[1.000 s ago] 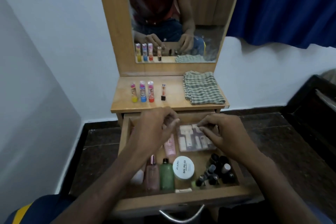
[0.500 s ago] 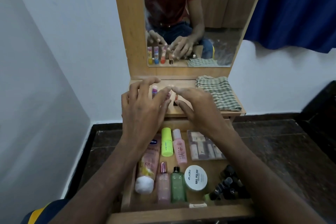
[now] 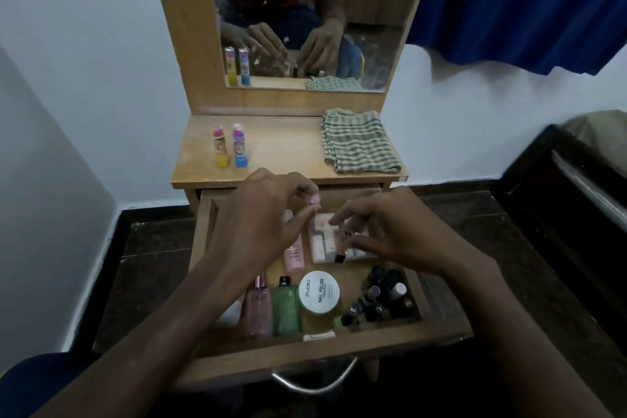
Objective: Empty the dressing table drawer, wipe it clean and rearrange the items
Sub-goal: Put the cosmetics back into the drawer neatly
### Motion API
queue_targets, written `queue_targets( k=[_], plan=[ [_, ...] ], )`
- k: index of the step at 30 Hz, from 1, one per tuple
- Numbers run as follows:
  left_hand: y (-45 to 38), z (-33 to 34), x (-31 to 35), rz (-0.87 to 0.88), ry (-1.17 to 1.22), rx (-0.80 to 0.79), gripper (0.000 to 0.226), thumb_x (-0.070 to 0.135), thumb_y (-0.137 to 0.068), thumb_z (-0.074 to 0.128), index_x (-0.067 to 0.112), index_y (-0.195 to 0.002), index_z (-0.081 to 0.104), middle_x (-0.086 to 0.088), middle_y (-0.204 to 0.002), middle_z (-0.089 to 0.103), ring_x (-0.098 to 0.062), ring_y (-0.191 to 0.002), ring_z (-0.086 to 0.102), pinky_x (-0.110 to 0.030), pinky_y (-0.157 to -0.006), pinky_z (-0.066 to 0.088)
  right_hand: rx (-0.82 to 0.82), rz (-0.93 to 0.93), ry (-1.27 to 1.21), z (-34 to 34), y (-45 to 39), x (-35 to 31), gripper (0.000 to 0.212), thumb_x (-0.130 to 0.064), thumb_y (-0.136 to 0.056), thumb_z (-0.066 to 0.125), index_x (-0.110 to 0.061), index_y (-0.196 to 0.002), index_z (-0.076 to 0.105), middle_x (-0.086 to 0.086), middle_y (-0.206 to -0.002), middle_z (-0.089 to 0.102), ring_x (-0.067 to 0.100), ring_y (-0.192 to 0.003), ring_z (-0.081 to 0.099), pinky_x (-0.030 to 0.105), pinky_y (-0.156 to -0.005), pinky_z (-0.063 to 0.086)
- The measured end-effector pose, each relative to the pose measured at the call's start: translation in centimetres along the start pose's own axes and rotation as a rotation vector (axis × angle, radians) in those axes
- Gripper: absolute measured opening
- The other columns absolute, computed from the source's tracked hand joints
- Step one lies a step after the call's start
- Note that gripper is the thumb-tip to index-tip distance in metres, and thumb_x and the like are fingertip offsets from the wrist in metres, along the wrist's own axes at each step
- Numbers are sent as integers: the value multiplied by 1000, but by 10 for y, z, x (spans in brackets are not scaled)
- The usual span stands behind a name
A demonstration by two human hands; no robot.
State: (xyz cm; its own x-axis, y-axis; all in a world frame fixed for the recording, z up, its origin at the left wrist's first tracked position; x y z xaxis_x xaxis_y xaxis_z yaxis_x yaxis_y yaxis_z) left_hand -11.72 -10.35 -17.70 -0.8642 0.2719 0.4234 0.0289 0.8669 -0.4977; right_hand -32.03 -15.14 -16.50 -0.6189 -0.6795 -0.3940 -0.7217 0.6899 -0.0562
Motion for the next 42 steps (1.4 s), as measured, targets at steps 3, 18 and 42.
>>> queue_targets(
  k=[3, 18, 42],
  plan=[
    [3, 13, 4, -4, 30, -59, 24, 42, -86, 81, 38, -108, 73, 30, -81, 51, -2, -86, 57, -27, -67, 53, -50, 10, 9, 10, 14, 4, 25, -32, -82, 90, -32, -104, 77, -18, -93, 76, -5, -91, 68, 16, -75, 56],
    [12, 39, 7, -51, 266, -146, 24, 29, -86, 86, 24, -109, 79, 20, -88, 73, 3, -80, 70, -18, -71, 58, -30, 28, -20, 11, 17, 26, 19, -34, -89, 83, -31, -107, 82, -19, -97, 77, -9, -86, 68, 7, -74, 47],
    [28, 95, 30, 140, 259, -710, 39, 35, -112, 42, 13, -105, 73, -1, -96, 75, -9, -83, 66, -33, -77, 54, -124, 194, 203, 25, 24, 64, 18, -46, -88, 80, -33, -100, 82, -9, -95, 78, 9, -92, 70, 37, -82, 62]
  ],
)
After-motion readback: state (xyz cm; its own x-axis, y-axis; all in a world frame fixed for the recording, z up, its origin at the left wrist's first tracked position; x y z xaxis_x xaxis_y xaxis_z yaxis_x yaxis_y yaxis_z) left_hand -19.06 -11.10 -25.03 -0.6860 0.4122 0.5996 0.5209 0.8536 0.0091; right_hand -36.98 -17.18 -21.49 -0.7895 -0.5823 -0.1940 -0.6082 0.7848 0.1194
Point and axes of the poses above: each hand's wrist, its own y-axis away from the middle knuckle, its own z-axis out of the palm, x = y × z, the point moved 4 cm from there along -y, towards the middle knuckle
